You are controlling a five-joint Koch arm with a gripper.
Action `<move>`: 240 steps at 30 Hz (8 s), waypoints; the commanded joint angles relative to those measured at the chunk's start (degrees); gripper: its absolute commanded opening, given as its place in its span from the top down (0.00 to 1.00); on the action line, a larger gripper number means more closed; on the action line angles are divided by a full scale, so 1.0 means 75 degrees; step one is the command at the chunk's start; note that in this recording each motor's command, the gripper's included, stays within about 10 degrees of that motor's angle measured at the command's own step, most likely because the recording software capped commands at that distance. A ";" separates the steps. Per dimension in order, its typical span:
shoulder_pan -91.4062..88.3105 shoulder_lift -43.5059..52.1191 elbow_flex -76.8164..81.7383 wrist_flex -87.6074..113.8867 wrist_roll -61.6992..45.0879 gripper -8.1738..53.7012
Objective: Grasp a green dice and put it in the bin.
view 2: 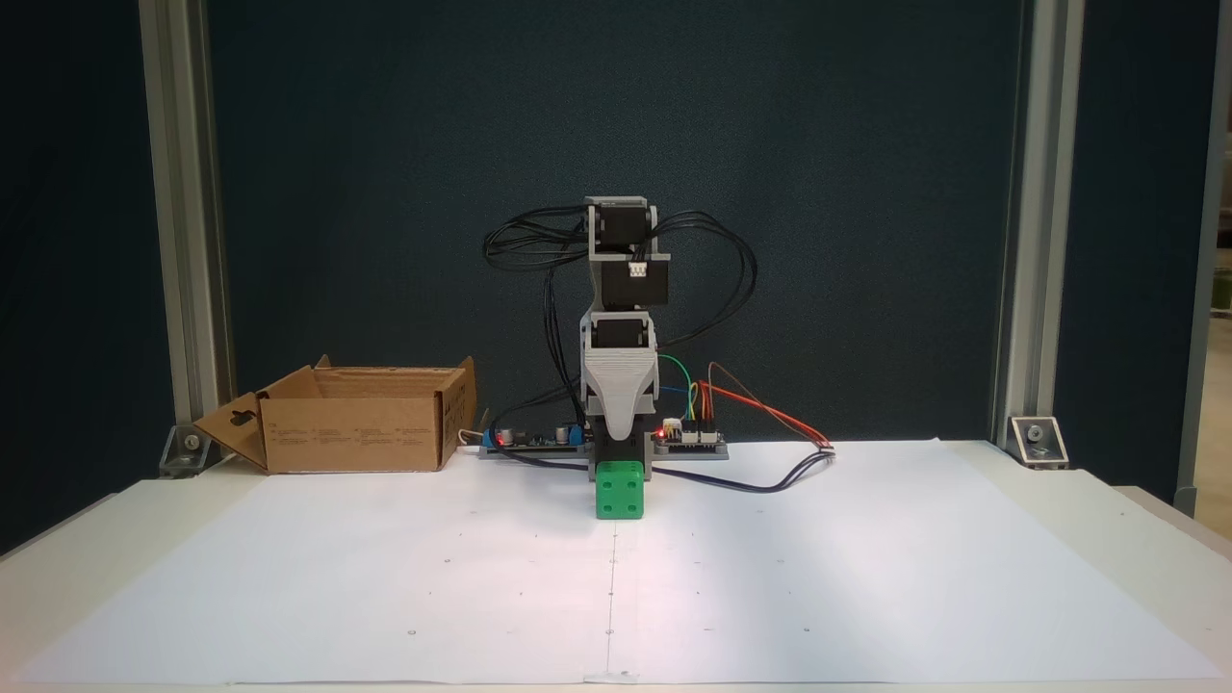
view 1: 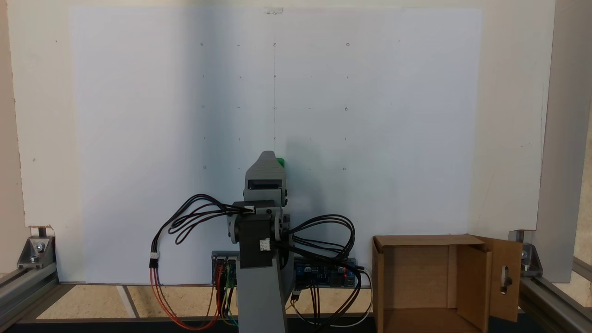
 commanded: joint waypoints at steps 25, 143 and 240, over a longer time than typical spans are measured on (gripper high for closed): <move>0.0035 -0.0996 0.1020 -0.2203 0.0316 0.14; 1.4719 -0.6188 -0.6891 -0.1523 -0.3633 0.68; 0.0785 0.0832 0.6516 -1.8973 -0.0715 0.15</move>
